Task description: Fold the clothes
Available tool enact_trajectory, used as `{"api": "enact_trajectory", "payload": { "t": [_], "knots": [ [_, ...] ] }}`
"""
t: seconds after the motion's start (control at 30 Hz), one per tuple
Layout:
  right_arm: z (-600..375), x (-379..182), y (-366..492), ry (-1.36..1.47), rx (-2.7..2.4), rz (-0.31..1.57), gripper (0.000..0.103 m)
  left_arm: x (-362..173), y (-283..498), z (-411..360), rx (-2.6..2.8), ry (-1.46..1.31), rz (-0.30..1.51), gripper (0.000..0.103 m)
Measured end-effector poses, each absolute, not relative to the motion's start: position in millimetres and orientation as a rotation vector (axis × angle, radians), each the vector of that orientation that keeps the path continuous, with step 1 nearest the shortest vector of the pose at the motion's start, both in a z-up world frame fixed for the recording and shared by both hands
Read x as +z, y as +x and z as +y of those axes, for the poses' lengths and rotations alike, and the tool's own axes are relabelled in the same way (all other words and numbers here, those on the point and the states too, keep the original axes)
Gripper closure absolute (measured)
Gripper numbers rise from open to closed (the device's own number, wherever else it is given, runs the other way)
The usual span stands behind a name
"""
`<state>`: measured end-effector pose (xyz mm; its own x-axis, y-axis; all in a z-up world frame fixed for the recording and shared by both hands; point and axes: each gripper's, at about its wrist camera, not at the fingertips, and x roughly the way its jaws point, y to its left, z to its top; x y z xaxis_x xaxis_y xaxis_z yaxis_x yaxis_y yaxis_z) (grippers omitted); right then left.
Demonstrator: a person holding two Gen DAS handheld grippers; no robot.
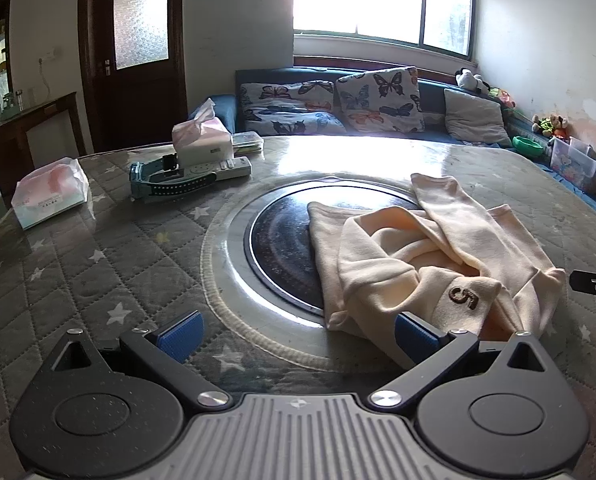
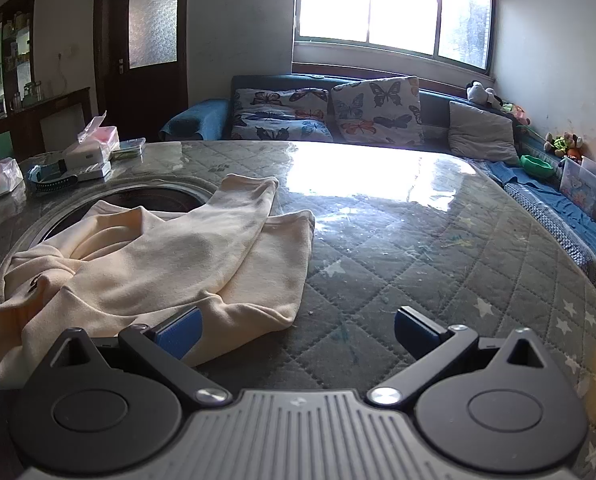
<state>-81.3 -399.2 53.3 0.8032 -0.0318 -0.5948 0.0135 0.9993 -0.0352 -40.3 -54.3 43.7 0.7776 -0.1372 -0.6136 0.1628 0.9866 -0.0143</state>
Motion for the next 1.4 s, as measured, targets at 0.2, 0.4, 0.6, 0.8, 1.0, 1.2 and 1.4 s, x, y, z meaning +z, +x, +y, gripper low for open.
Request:
{"api": "enact_trajectory", "payload": {
  "t": [0.2,0.4,0.6,0.8,1.0,1.2,1.4],
  "knots": [
    [-394.7,54.5,-81.1,-0.040,-0.003,0.640,0.000,42.6,-37.0,-57.0,-0.174,0.030,0.677,0.000],
    [-389.0,55.7,-80.8,-0.046,0.025,0.643,0.001,43.0,-32.7,-58.8,-0.185,0.017,0.687,0.000],
    [-386.1,56.6,-78.4,-0.044,0.035,0.645,0.001,43.5,-28.2,-59.3,-0.176,0.022,0.693,0.000],
    [-383.5,56.4,-76.1,-0.053,0.043,0.649,0.001,44.7,-27.1,-53.1,-0.159,0.010,0.694,0.000],
    [-379.1,57.6,-70.5,-0.054,0.073,0.662,0.004,46.0,-24.2,-54.5,-0.162,0.009,0.697,0.000],
    [-374.4,61.9,-66.1,-0.058,0.091,0.656,0.005,47.2,-20.0,-55.6,-0.163,0.002,0.695,0.000],
    [-371.3,61.8,-62.2,-0.057,0.104,0.666,0.006,45.1,-15.4,-55.5,-0.164,-0.007,0.707,0.000]
  ]
}}
